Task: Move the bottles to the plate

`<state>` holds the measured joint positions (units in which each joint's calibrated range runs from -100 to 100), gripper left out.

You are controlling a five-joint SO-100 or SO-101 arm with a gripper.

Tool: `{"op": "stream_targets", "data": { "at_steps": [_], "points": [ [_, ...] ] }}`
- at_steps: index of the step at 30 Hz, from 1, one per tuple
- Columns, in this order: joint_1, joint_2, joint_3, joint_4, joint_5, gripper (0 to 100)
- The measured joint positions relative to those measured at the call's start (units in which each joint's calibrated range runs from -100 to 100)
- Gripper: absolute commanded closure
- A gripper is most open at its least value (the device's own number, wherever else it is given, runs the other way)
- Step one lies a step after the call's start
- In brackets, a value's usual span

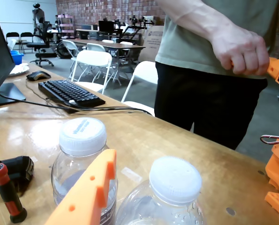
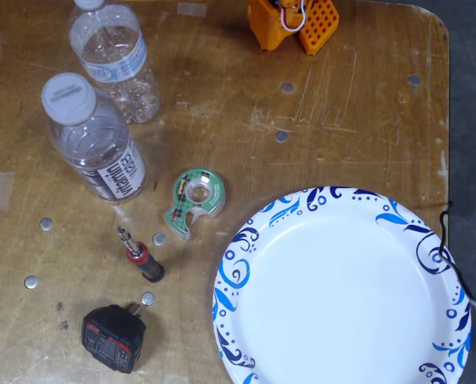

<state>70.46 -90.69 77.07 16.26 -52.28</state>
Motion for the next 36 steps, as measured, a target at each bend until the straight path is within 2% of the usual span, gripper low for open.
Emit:
{"op": "stream_targets", "data": {
  "at_steps": [14,25,36],
  "points": [
    [0.7,13.8,0.1,-10.6,-1.1,60],
    [1.0,17.4,0.1,-11.5,-1.5,61],
    [2.4,17.4,0.1,-11.5,-1.6,85]
  ]
}}
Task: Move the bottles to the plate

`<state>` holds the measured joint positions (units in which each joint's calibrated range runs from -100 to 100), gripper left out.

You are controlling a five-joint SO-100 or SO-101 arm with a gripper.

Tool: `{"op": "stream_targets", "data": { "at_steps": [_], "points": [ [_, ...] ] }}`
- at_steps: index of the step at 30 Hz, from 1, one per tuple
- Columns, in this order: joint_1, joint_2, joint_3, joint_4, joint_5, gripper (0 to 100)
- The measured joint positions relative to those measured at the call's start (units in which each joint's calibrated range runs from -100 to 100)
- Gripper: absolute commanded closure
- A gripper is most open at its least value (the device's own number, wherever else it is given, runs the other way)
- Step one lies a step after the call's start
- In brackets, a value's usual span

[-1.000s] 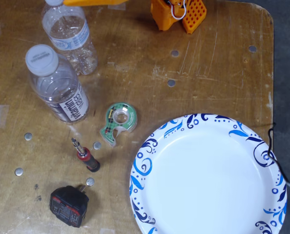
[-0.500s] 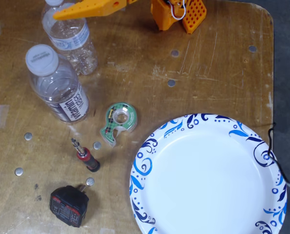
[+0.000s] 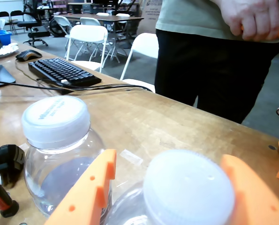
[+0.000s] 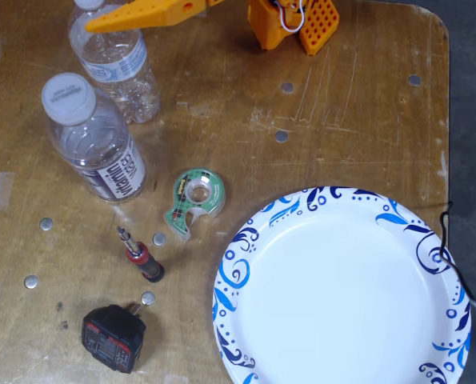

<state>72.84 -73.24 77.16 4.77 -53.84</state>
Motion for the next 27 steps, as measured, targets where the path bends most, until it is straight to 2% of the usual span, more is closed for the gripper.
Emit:
{"op": "stream_targets", "data": {
  "at_steps": [13,25,27],
  "points": [
    [4.6,0.0,0.0,0.0,-0.4,92],
    [5.2,0.0,0.0,0.0,-0.3,92],
    [3.7,0.0,-1.1,0.3,-2.0,92]
  ]
}}
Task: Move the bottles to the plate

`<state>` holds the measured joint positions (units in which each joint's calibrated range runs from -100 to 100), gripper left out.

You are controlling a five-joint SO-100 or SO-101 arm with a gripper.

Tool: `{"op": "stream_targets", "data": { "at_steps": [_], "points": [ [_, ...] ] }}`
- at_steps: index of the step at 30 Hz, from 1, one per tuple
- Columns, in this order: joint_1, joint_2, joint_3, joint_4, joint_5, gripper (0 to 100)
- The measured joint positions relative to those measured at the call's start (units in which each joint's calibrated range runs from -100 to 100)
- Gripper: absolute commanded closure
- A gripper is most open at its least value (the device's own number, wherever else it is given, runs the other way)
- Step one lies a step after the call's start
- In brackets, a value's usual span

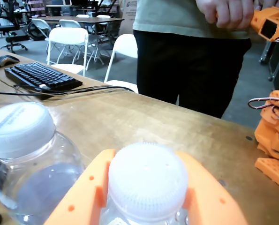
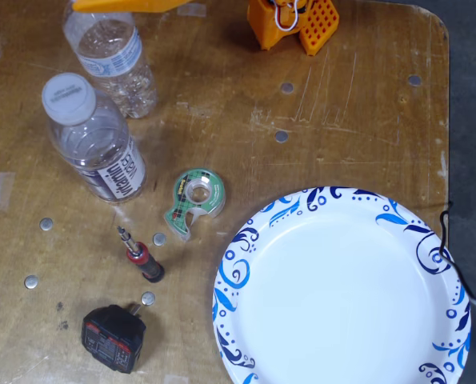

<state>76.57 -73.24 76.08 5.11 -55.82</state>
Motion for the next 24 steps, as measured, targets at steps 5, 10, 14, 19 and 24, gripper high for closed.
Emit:
{"op": "stream_targets", "data": {
  "at_steps": [5,10,14,19,24],
  "points": [
    [-2.2,0.0,-5.4,3.7,-1.3,92],
    [-2.8,0.0,-15.2,8.9,-1.3,91],
    [-4.0,0.0,-23.7,13.2,-1.3,91],
    [-11.7,-0.2,-34.4,20.9,-1.7,92],
    [-16.3,-0.8,-42.9,27.6,-1.7,99]
  ]
}}
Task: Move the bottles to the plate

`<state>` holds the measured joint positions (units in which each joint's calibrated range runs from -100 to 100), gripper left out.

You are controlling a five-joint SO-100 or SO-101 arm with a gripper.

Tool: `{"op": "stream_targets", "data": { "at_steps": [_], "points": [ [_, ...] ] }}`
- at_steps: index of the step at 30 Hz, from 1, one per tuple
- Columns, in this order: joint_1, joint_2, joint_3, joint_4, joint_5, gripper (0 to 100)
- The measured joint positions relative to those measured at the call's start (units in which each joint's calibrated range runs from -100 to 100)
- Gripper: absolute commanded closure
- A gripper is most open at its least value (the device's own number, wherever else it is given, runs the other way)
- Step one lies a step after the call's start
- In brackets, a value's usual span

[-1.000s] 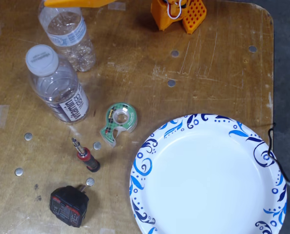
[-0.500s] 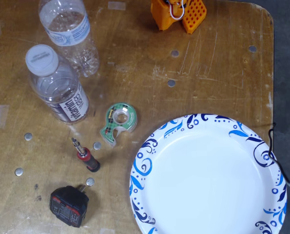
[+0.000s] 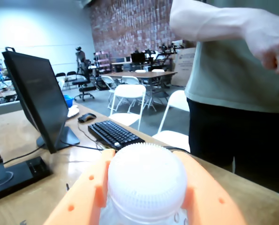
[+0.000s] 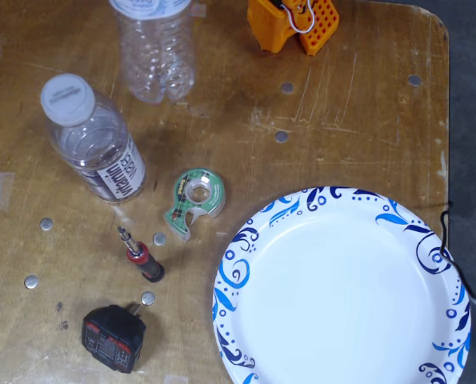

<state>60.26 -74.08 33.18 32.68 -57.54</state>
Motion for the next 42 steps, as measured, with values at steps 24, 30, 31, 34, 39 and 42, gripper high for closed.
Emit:
{"op": "stream_targets", "data": {
  "at_steps": [24,30,31,34,39,42],
  "points": [
    [-46.0,23.7,-0.9,-14.0,-0.1,99],
    [-55.2,35.2,-0.9,-26.9,-0.1,98],
    [-56.3,37.4,-0.9,-28.9,-0.1,98],
    [-58.7,41.9,-0.8,-33.4,-0.1,98],
    [-61.4,47.1,1.9,-39.7,-0.1,99],
    [-62.4,49.5,4.9,-45.6,-0.1,98]
  ]
}}
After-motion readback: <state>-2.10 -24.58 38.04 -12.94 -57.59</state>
